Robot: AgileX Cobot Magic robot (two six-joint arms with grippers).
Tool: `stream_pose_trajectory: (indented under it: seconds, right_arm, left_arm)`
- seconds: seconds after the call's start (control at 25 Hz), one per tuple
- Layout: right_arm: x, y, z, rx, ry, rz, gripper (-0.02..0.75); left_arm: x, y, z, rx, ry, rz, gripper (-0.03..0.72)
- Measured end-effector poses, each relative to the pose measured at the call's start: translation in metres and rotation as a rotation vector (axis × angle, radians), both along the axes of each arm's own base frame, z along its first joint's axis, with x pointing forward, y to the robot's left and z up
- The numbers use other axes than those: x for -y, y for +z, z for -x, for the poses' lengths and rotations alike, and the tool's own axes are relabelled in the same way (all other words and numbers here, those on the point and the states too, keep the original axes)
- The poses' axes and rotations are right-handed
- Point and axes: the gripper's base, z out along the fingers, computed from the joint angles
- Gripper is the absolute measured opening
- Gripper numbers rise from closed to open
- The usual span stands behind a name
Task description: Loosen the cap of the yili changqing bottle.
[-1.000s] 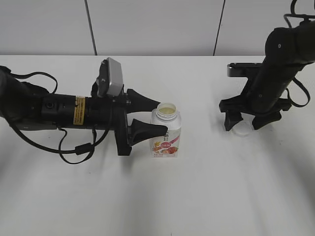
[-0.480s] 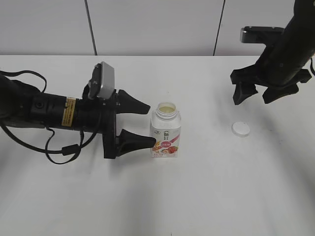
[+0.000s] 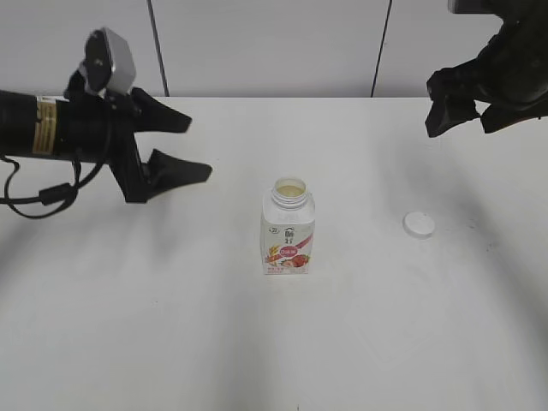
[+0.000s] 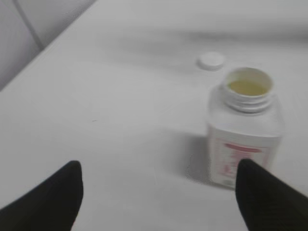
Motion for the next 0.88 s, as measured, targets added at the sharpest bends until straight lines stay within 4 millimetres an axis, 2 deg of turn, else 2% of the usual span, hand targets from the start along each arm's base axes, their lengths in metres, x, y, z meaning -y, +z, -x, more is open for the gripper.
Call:
stream_pose_trajectory:
  seconds: [0.28,0.48,0.64,0.88]
  right_arm:
    - [0.007,0.030,0.003,0.101,0.026,0.066,0.588]
    - [0.014,0.049,0.007,0.169,0.045,0.137,0.588]
    - [0.019,0.057,0.014,0.170,0.056,0.197,0.588]
    - [0.025,0.062,0.031,0.070,0.044,0.225,0.588]
  left_arm:
    - [-0.040,0.055,-0.015,0.161,0.506,-0.167,0.589]
    - [-0.076,0.077,-0.012,0.164,0.906,-0.302,0.587]
    - [-0.097,0.092,0.003,0.075,1.178,-0.301,0.587]
    - [-0.103,0.105,0.039,-0.167,1.256,-0.358,0.587]
